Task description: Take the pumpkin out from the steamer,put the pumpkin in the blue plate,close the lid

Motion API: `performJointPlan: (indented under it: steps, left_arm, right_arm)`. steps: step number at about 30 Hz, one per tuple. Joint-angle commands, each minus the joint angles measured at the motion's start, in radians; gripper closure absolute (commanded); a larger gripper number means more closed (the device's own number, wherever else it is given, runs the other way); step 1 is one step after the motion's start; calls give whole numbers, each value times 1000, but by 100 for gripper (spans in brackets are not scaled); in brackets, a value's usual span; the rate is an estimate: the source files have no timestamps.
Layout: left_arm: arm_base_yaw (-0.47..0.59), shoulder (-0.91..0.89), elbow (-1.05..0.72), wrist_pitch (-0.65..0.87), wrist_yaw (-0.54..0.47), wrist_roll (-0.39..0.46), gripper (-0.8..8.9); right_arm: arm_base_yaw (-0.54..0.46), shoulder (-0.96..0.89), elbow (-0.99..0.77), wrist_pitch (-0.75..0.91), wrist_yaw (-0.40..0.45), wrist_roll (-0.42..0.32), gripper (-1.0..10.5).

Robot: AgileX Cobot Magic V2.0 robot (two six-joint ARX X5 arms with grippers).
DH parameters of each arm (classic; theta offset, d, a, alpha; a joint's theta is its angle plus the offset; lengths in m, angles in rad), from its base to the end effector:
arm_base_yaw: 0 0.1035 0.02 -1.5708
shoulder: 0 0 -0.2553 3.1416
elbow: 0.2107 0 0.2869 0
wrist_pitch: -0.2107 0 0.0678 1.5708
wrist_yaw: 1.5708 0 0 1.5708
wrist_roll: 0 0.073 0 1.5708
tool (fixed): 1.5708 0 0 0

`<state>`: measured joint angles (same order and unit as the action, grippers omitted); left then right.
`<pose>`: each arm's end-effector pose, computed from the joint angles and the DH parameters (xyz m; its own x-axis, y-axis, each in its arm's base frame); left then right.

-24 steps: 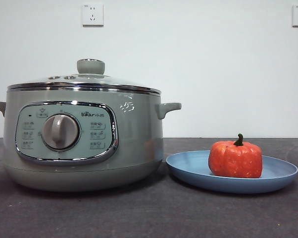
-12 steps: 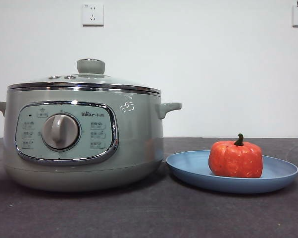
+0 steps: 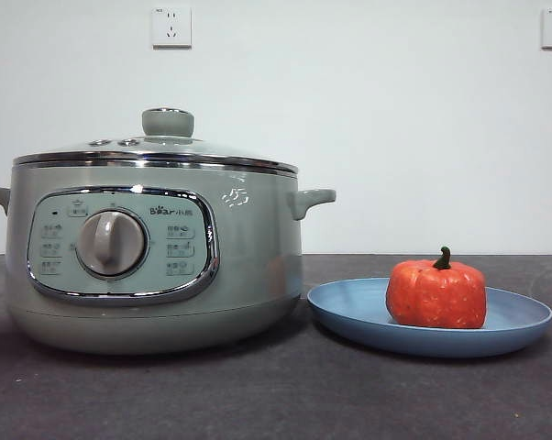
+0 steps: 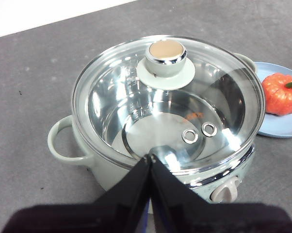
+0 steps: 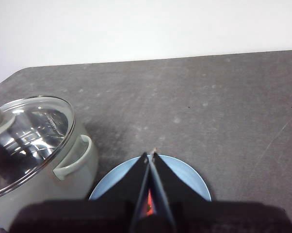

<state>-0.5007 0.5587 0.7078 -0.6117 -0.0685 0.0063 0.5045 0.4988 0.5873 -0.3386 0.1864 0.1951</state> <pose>0.1760 -0.0906 0.2771 0.8161 -0.3685 -0.4452 0.4276 0.9032 0.0362 0.1861 0.0873 0.2757 0.9231 0.2980 -0.2432 -0.2698 0.9523 0.1428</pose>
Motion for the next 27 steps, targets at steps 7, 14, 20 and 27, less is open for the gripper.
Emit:
performJointPlan:
  steps: [7,14,20,27]
  left_arm:
    - [93,-236,-14,-8,25,-4,817]
    - [339,-452,-232,175,43,-28,817]
    - [444,-557,-506,290,45,-41,817]
    - [457,-557,-665,364,50,-91,817]
  right_arm:
    - [0,-2,-8,7,3,10,962]
    - [0,-2,-8,7,3,10,962]
    - [0,-2,-8,7,3,10,962]
    - [0,-2,-8,-1,3,10,962]
